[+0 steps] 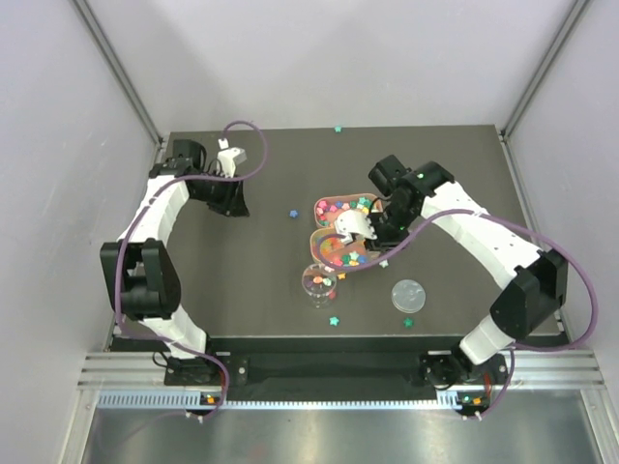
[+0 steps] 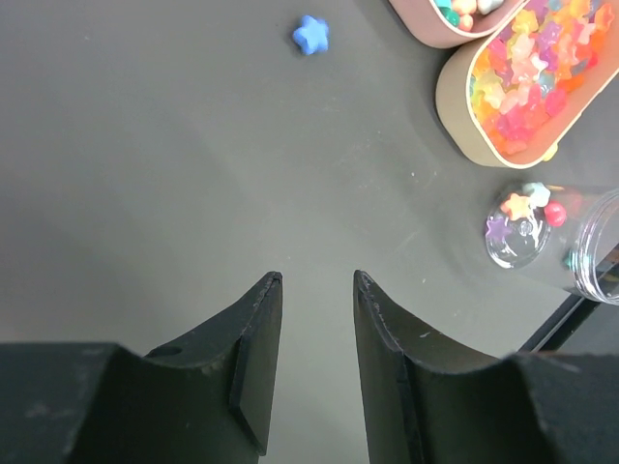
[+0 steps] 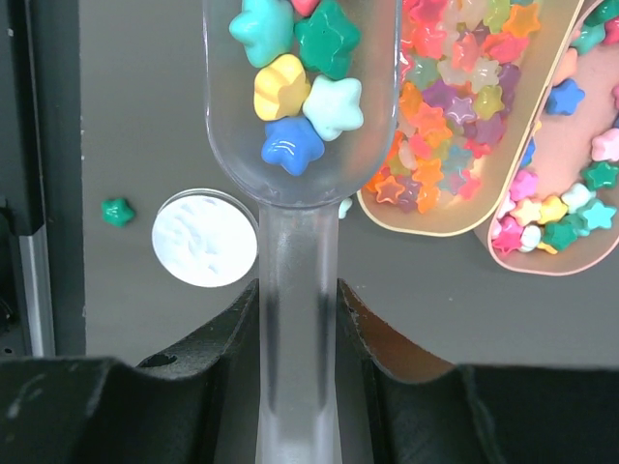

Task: Pack the candies
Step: Place the fake candies in the packing bottle.

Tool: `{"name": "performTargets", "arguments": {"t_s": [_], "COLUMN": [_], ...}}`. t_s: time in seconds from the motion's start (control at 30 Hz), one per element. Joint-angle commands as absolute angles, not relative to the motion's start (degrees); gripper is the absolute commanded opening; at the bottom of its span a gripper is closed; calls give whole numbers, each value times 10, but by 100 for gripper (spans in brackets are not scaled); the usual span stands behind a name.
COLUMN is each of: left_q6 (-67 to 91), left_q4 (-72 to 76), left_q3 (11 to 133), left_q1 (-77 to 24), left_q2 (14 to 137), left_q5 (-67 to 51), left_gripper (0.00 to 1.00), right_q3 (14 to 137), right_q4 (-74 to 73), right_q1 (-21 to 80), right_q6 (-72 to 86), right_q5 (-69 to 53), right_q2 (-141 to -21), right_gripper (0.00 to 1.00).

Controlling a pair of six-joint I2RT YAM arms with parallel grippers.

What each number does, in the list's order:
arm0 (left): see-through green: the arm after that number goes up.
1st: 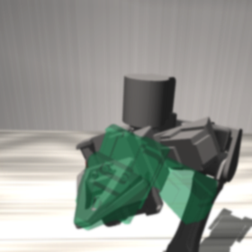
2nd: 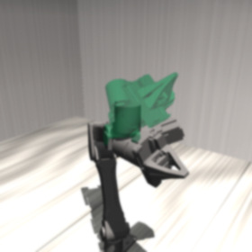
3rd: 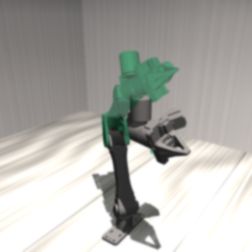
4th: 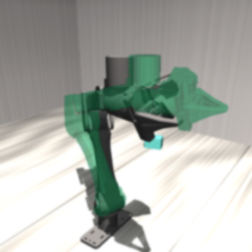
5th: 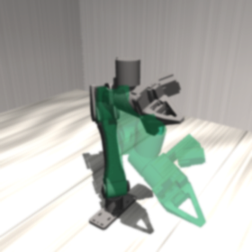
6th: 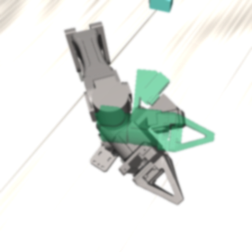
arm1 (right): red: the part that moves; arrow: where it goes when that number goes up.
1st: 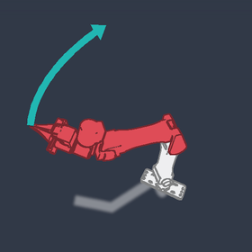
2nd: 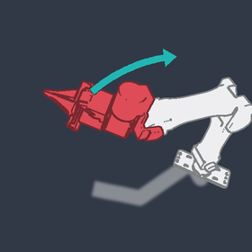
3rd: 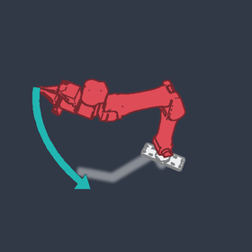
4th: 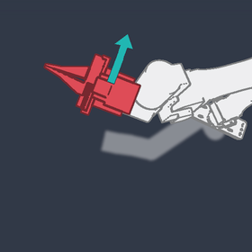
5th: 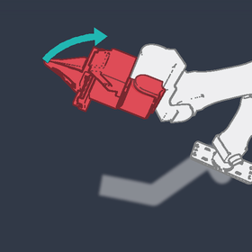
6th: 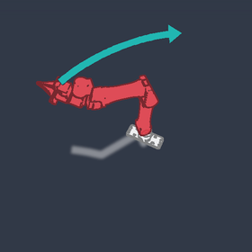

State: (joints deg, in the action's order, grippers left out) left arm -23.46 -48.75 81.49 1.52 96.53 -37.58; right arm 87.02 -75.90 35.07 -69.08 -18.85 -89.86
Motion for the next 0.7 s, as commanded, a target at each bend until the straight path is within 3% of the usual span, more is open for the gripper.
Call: {"name": "performTargets", "arguments": {"t_s": [0.0, 0.67], "left_q6": [-223, -206], "left_q4": [-454, -381], "left_q3": [781, 689], "left_q1": [16, 16], "left_q2": [920, 864], "left_q5": [-388, -406], "left_gripper": [40, 40], "right_q3": [908, 939], "right_q4": [-769, -788], "right_q1": [373, 432], "right_q6": [-667, -636], "right_q5": [-144, -44], "right_q2": [-918, -925], "right_gripper": [0, 0]}}
